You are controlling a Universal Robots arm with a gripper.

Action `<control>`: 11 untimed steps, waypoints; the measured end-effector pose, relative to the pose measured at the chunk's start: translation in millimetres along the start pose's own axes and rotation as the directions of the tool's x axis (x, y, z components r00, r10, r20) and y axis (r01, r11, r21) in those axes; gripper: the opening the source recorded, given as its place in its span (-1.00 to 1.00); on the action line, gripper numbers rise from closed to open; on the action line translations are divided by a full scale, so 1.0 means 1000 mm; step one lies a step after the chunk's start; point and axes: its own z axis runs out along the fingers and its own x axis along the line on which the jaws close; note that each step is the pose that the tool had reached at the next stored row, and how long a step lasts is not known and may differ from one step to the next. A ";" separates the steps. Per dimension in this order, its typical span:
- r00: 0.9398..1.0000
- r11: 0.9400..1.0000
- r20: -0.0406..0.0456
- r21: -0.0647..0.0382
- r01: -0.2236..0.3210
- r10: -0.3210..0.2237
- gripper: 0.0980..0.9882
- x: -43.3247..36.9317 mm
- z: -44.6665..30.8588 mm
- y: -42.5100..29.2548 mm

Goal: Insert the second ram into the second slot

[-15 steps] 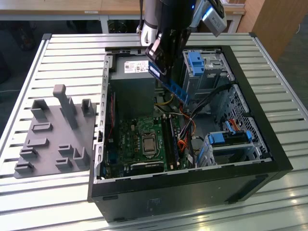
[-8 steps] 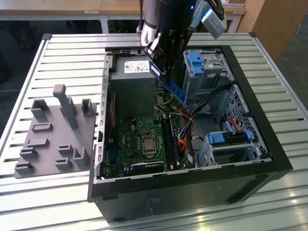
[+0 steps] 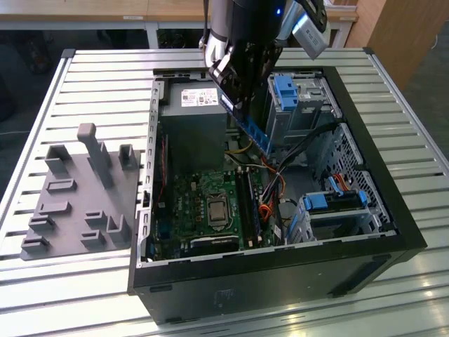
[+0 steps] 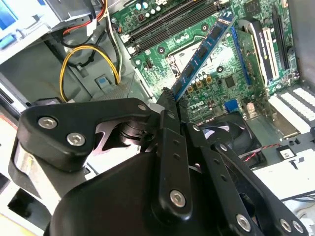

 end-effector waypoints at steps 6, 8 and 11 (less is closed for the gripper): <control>0.999 0.999 0.001 0.000 -0.038 0.038 -0.91 0.0000 0.0001 0.0000; 0.999 0.999 0.001 0.000 -0.043 0.043 -0.91 0.0000 0.0002 0.0000; 0.999 0.999 0.001 0.000 -0.045 0.045 -0.91 0.0000 0.0006 0.0000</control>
